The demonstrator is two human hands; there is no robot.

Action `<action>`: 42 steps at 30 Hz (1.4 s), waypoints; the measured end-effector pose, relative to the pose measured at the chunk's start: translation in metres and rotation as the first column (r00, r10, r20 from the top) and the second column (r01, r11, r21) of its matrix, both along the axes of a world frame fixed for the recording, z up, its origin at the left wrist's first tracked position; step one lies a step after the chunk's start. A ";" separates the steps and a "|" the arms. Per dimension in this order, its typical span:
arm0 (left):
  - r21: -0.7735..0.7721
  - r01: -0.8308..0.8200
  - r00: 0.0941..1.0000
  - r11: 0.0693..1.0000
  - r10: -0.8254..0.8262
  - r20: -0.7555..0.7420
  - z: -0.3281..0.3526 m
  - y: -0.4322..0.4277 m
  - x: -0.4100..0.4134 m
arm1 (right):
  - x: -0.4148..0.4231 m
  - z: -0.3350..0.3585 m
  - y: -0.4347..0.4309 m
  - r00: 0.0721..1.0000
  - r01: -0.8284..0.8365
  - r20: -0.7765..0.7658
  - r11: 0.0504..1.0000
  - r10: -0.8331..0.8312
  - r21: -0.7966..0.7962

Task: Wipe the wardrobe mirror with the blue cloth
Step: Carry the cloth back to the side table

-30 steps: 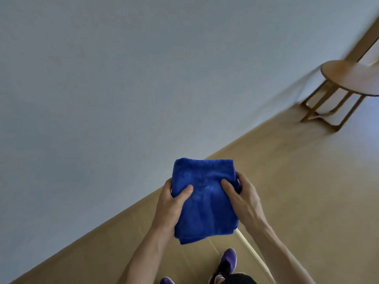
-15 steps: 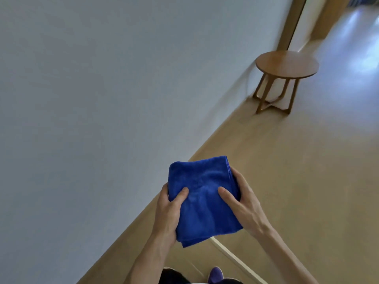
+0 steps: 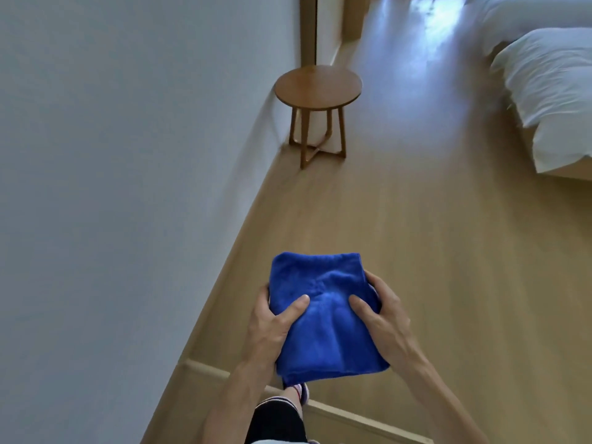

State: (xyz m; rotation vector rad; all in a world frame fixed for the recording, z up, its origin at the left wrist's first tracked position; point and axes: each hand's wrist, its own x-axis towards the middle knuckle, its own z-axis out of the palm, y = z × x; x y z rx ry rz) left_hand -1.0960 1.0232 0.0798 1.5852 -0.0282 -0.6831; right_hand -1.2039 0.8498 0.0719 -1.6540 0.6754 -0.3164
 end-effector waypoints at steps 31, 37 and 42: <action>-0.010 0.081 0.996 0.997 -0.080 0.027 -0.005 -0.405 0.296 | 0.282 0.013 -0.400 0.996 0.078 -0.036 0.995 -0.080 -0.057; -0.040 0.072 0.997 0.997 -0.070 0.041 0.000 -0.478 0.319 | 0.308 0.022 -0.476 0.998 0.062 -0.026 0.996 -0.064 -0.062; -0.030 0.060 0.998 0.998 -0.059 0.029 -0.004 -0.521 0.355 | 0.343 0.014 -0.518 0.996 0.058 -0.058 0.997 -0.060 -0.045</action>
